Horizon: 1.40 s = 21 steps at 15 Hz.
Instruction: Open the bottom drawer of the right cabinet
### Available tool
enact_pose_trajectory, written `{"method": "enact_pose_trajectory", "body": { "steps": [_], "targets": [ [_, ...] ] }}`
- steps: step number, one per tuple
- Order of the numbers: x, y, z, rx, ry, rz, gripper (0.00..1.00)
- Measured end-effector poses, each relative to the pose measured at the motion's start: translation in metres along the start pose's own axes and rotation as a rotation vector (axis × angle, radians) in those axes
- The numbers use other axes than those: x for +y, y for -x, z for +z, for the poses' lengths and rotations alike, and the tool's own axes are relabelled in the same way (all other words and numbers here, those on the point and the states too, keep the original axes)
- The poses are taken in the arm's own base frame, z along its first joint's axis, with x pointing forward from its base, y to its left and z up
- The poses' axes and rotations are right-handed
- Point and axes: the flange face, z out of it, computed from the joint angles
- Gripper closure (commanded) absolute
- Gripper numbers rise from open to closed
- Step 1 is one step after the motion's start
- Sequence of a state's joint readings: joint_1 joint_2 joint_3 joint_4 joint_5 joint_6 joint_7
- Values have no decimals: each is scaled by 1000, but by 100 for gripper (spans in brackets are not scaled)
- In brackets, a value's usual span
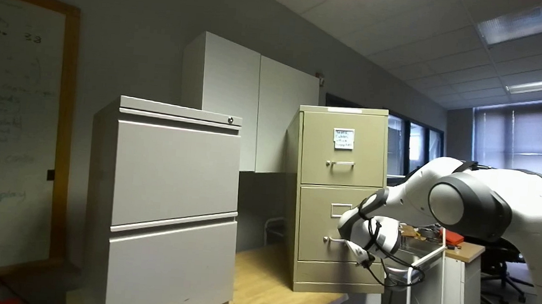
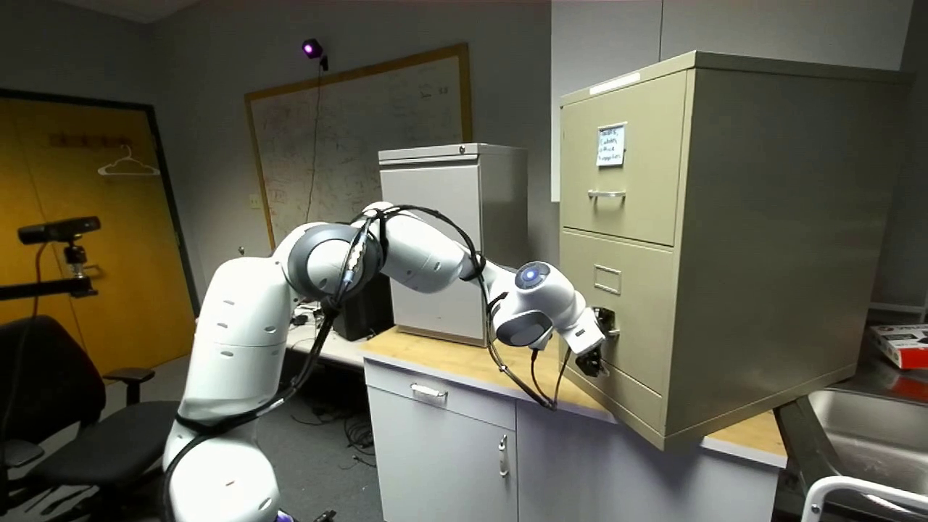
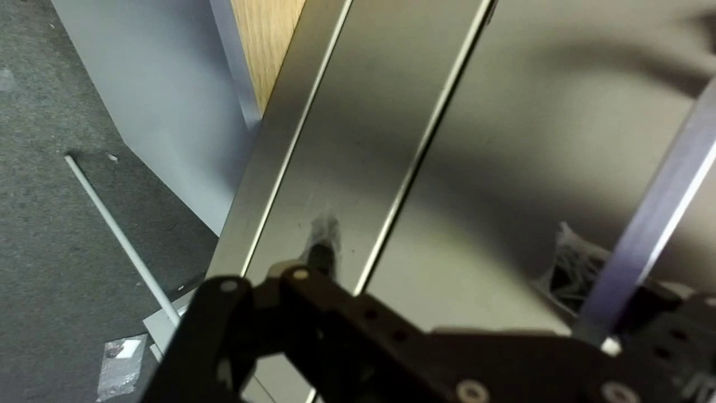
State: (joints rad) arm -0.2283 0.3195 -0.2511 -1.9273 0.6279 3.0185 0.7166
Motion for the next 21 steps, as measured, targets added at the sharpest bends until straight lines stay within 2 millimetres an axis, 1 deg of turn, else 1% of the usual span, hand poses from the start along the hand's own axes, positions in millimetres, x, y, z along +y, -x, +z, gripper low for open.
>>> {"method": "enact_pose_trajectory", "body": {
  "steps": [3, 4, 6, 8, 9, 10, 12, 18, 21],
  "targets": [
    [-7, -1, -9, -27, 4, 5, 52],
    [-12, -2, -13, -45, 11, 4, 63],
    [-24, -6, -21, -84, 31, -25, 78],
    [-37, -9, -26, -108, 52, -76, 96],
    [-44, -8, -28, -113, 63, -112, 100],
    [-52, -6, -31, -117, 72, -154, 97],
    [-57, -3, -33, -111, 109, -205, 95],
    [-62, 2, -33, -76, 139, -275, 95],
    [-64, 8, -34, -30, 168, -300, 95]
  ]
}}
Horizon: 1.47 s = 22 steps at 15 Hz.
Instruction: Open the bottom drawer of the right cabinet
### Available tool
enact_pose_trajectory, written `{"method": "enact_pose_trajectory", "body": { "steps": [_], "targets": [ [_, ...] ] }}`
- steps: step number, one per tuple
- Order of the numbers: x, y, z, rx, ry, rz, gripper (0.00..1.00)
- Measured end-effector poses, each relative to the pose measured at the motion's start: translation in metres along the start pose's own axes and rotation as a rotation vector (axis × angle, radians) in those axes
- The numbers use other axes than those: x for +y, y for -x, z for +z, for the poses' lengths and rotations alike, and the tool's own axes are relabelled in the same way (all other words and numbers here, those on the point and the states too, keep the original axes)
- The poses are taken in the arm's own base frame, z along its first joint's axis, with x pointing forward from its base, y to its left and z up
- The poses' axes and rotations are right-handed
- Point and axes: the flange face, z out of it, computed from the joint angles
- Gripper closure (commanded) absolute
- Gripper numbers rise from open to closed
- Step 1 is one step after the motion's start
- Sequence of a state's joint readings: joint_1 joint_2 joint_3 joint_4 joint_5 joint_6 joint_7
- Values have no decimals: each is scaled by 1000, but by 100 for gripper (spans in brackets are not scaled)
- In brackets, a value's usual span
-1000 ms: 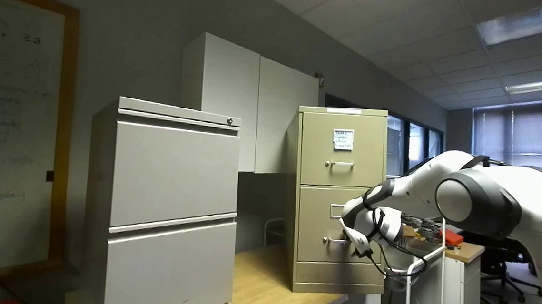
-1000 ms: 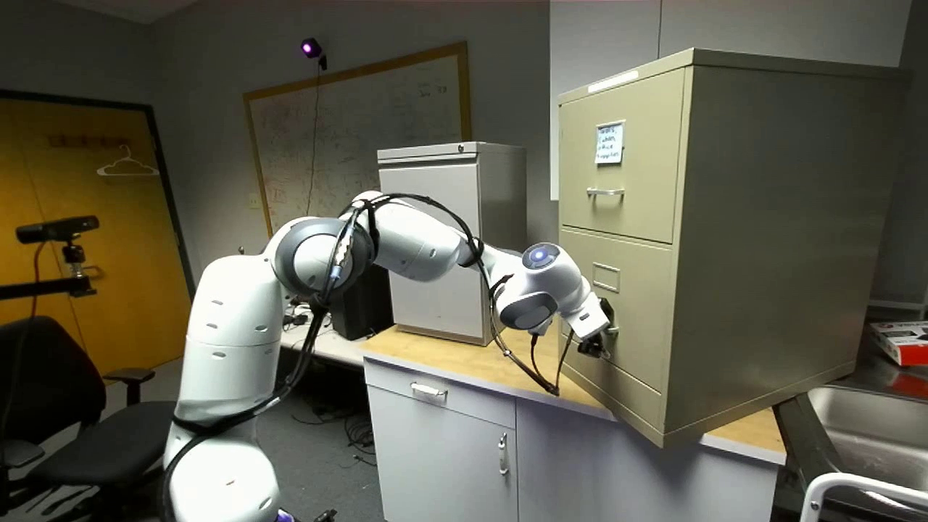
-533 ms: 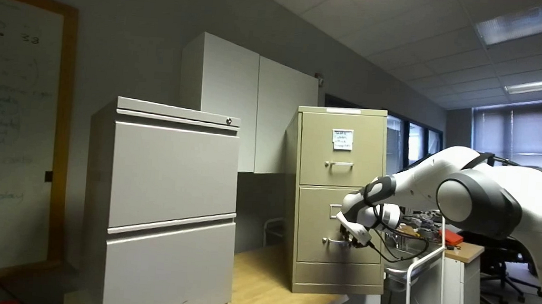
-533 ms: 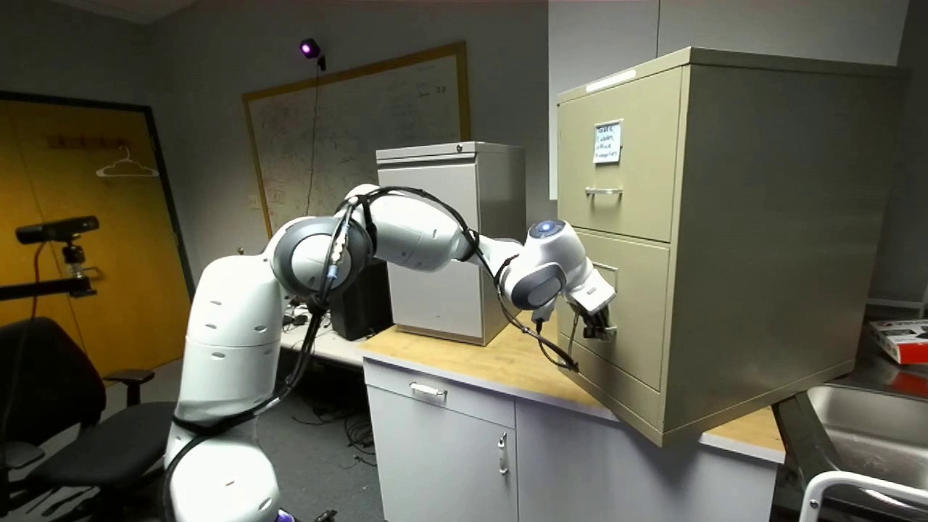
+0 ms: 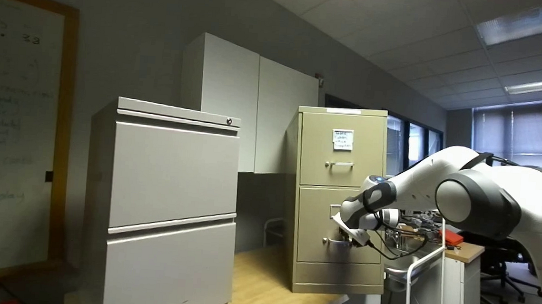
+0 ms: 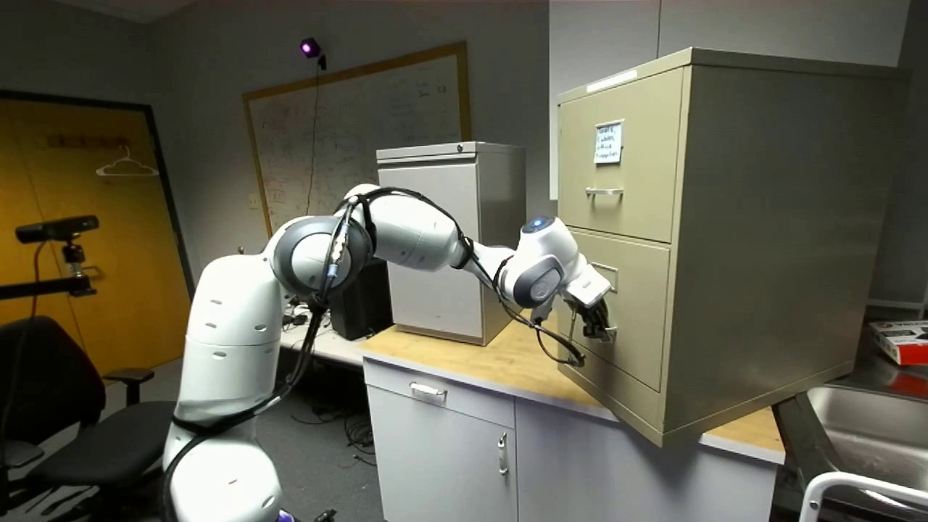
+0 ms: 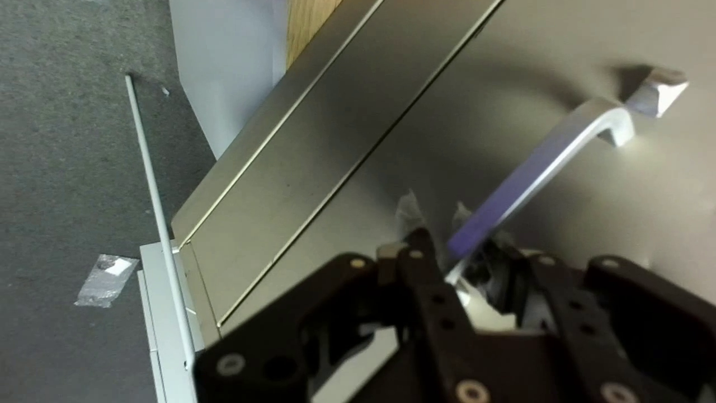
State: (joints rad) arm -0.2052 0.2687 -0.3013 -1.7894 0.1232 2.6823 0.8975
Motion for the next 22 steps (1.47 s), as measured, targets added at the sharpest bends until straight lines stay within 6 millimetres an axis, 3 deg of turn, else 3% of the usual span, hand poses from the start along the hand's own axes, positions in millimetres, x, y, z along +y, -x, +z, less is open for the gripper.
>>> {"method": "enact_pose_trajectory", "body": {
  "steps": [3, 12, 22],
  "targets": [
    [7, 6, -6, 4, 11, -10, 95],
    [60, 36, -52, -56, 16, -59, 95],
    [89, 68, -87, -23, 67, -184, 95]
  ]
}}
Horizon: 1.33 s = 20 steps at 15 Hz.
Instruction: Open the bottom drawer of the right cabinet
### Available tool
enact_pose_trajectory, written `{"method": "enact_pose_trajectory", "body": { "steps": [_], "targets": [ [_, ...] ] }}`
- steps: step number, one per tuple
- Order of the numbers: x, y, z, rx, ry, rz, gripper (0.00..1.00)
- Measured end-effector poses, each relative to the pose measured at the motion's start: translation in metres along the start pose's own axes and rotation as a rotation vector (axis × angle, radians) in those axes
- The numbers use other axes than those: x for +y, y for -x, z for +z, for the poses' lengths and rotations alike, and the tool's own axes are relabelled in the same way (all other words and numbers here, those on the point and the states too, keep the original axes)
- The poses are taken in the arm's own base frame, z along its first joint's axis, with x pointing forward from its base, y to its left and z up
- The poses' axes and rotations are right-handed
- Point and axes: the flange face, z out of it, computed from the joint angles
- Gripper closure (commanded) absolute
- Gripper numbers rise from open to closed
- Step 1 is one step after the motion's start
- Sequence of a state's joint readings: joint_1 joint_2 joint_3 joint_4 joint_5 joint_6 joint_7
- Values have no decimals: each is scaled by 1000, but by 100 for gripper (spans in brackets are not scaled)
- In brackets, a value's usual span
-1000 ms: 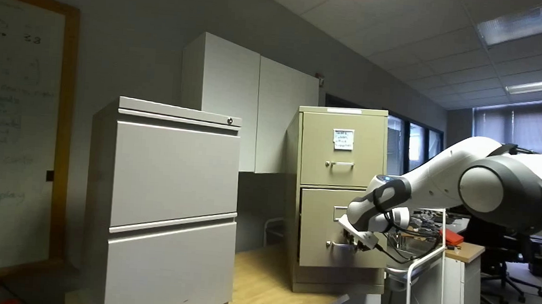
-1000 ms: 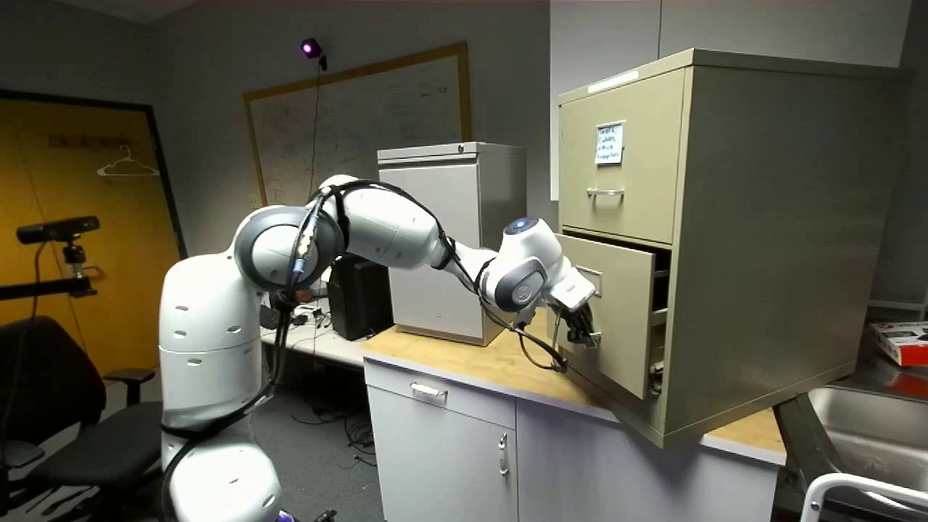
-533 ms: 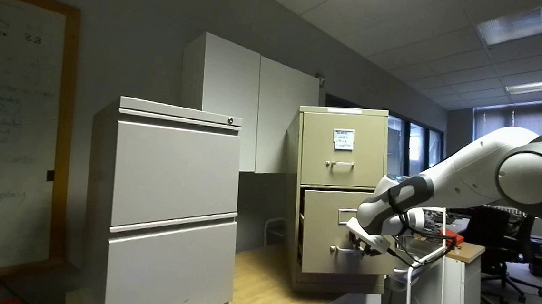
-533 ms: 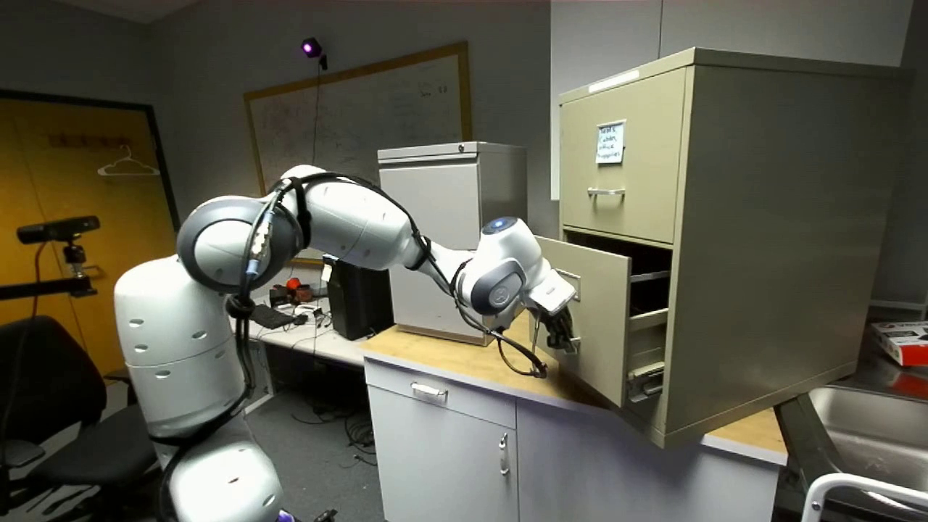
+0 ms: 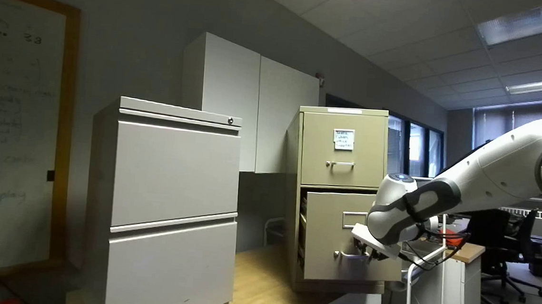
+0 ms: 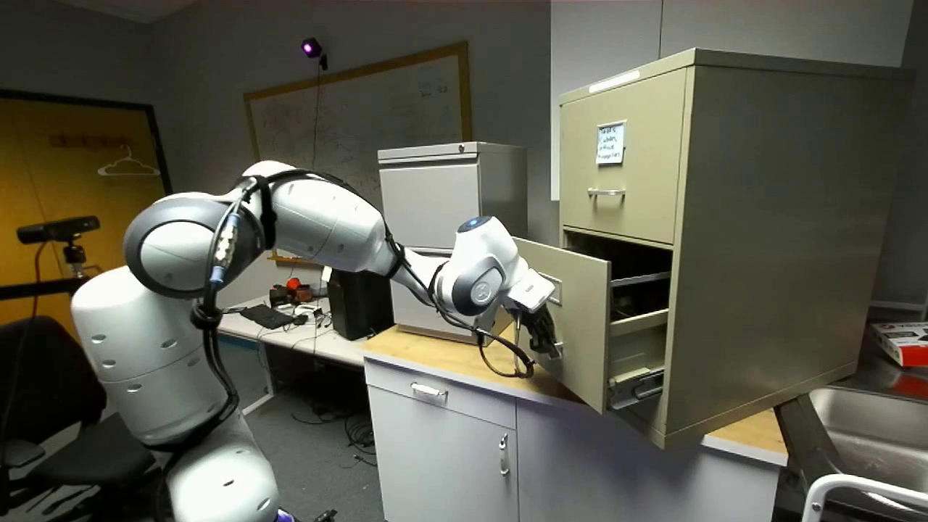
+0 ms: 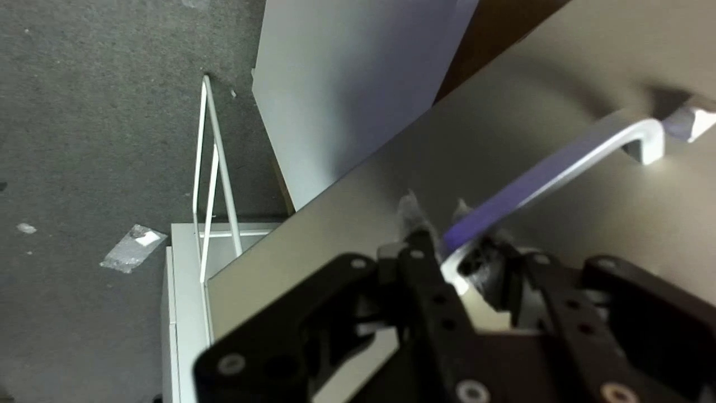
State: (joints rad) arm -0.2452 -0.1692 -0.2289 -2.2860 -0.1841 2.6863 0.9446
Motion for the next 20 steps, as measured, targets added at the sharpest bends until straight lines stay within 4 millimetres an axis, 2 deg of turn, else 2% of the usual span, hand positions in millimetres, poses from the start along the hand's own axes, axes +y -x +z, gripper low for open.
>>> {"method": "enact_pose_trajectory", "body": {
  "steps": [7, 10, 14, 20],
  "targets": [
    [11, 32, -1, 149, -58, 7, 95],
    [21, 32, -11, 59, -85, -28, 95],
    [35, 29, -34, -160, -68, -105, 95],
    [40, 21, -45, -338, -27, -276, 95]
  ]
}}
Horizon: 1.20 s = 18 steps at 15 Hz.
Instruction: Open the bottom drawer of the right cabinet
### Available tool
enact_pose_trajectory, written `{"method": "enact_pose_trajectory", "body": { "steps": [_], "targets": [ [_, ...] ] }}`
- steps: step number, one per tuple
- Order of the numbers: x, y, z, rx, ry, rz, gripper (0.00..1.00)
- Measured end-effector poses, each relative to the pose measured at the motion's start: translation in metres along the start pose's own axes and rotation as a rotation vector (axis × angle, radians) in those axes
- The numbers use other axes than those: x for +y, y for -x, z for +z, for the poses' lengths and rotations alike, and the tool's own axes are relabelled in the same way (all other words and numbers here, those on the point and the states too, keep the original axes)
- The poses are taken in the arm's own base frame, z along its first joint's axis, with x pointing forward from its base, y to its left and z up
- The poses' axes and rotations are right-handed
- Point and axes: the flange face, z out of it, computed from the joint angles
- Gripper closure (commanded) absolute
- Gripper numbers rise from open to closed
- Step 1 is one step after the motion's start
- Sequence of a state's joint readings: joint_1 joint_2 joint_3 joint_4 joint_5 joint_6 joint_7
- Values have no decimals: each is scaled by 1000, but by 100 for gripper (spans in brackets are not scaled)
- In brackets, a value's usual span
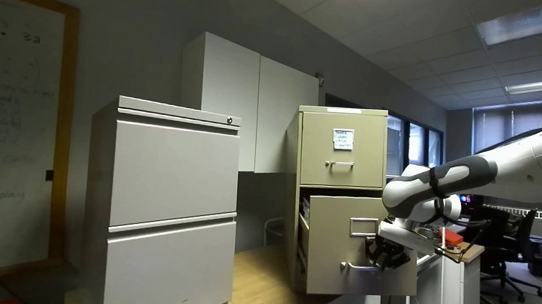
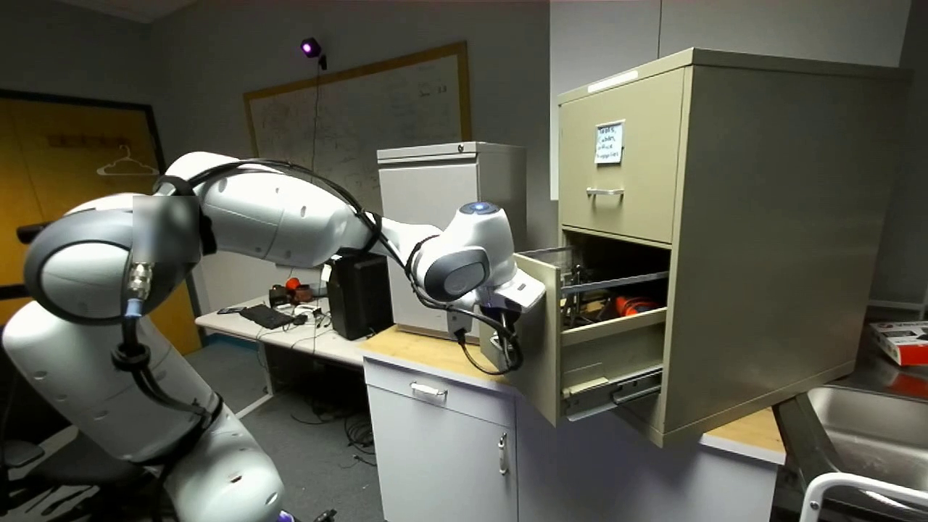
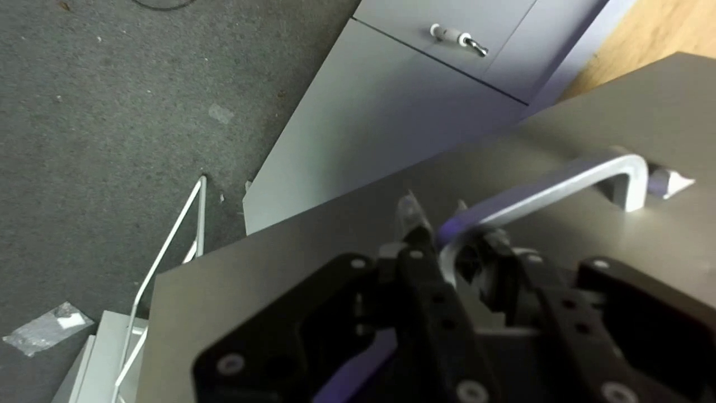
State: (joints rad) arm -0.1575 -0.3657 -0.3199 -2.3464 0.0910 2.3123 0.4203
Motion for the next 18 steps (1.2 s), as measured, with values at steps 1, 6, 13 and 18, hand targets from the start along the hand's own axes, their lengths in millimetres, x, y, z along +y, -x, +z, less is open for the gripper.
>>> {"method": "enact_pose_trajectory", "body": {
  "steps": [1, 6, 13, 18],
  "targets": [
    [1, 0, -2, -3, 2, 1, 95],
    [1, 0, -2, -4, 3, 6, 95],
    [3, 2, -3, -2, 11, 6, 95],
    [2, 4, -2, 1, 12, 6, 71]
  ]
}}
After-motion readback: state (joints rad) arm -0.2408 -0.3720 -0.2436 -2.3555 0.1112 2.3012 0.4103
